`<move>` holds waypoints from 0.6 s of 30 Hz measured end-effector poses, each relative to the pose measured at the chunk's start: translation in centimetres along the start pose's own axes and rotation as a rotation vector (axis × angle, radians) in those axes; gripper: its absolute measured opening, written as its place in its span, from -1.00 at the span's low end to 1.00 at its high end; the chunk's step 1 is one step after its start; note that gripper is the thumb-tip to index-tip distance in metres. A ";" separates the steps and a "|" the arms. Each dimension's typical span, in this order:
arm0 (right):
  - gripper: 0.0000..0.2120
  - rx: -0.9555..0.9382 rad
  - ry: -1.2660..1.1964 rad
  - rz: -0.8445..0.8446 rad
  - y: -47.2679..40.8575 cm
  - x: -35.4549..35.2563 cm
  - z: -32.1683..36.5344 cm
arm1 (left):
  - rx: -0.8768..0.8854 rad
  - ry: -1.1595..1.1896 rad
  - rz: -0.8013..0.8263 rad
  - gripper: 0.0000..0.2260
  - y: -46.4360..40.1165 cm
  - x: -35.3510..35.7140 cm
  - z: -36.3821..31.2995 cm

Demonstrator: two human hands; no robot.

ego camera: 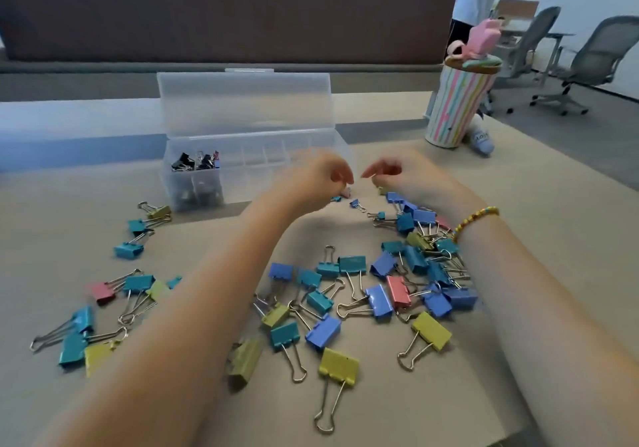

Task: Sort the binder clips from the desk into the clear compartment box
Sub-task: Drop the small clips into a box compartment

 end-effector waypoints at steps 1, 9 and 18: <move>-0.85 0.014 -0.018 0.001 0.3 -0.1 -0.8 | 0.010 -0.016 0.035 -0.81 -0.2 1.0 -0.5; -0.86 0.097 0.000 -0.079 1.0 -0.5 -4.9 | 0.066 -0.354 0.360 -0.49 -0.4 7.5 -1.9; -0.88 0.116 0.274 -0.016 0.7 1.4 -3.7 | -0.049 -0.208 0.132 -0.63 -0.9 2.8 1.3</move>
Point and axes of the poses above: each hand's wrist, its own y-axis away from the middle knuckle, its own x-axis out of the palm, z = x × y, the point moved 10 cm from there along -y, towards the middle knuckle, and after that the axes turned 9 degrees about z, right-handed, at the moved point
